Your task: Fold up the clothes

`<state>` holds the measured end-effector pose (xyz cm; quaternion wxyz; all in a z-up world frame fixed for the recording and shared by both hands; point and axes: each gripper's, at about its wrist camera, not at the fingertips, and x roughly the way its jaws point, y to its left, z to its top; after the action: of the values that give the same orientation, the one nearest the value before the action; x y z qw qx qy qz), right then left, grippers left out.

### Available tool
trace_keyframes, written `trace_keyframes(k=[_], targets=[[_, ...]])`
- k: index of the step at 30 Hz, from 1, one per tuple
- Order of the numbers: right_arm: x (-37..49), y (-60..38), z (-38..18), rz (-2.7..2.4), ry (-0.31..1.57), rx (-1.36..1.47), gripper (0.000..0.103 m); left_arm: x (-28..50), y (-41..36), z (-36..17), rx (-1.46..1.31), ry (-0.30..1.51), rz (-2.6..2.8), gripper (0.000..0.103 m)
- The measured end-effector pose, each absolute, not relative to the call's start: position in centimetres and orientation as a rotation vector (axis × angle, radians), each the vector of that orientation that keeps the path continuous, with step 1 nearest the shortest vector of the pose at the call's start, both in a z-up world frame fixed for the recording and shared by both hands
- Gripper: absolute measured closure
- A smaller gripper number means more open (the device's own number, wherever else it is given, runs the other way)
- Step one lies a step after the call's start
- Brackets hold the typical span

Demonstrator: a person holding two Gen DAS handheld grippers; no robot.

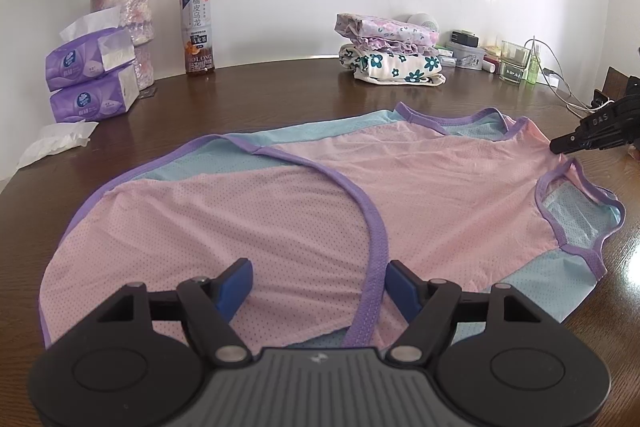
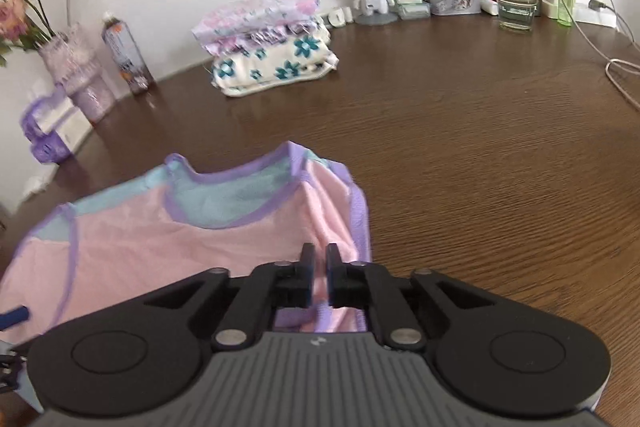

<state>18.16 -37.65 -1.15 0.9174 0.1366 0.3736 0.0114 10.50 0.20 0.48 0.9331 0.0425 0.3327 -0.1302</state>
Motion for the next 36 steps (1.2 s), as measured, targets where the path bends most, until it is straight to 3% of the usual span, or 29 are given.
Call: trace_keyframes(k=[2, 12, 16, 19, 21, 22, 26, 30, 36], targets=[[17.4, -37.3, -0.5, 0.046, 0.736, 0.283, 0.07, 10.6, 0.9, 0.8, 0.037, 0.69, -0.27, 0.033], [21.3, -30.7, 0.5, 0.226, 0.734, 0.14, 0.07, 12.6, 7.6, 3.3, -0.041, 0.662, -0.057, 0.04], [26.0, -27.2, -0.1, 0.274, 0.782, 0.09, 0.07, 14.3, 9.6, 3.0, -0.037, 0.689, -0.019, 0.049], [28.8, -26.1, -1.2, 0.274, 0.854, 0.071, 0.076, 15.0, 10.6, 2.1, -0.053, 0.73, -0.027, 0.054], [29.7, -25.7, -1.9, 0.276, 0.894, 0.055, 0.095, 15.1, 11.0, 1.6, -0.053, 0.733, -0.034, 0.055], [29.8, -25.6, -2.1, 0.268, 0.895, 0.035, 0.098, 15.1, 11.0, 1.5, -0.045, 0.729, -0.037, 0.055], [30.3, -25.8, -2.2, 0.249, 0.867, -0.005, 0.097, 15.0, 11.4, 1.2, -0.041, 0.713, -0.042, 0.055], [29.6, -27.3, -1.7, 0.277, 0.866, 0.074, 0.085, 14.8, 11.2, 1.0, -0.023, 0.698, -0.04, 0.055], [27.6, -29.5, -1.4, 0.233, 0.861, 0.065, 0.085, 14.8, 11.0, 0.8, -0.009, 0.684, -0.041, 0.053]])
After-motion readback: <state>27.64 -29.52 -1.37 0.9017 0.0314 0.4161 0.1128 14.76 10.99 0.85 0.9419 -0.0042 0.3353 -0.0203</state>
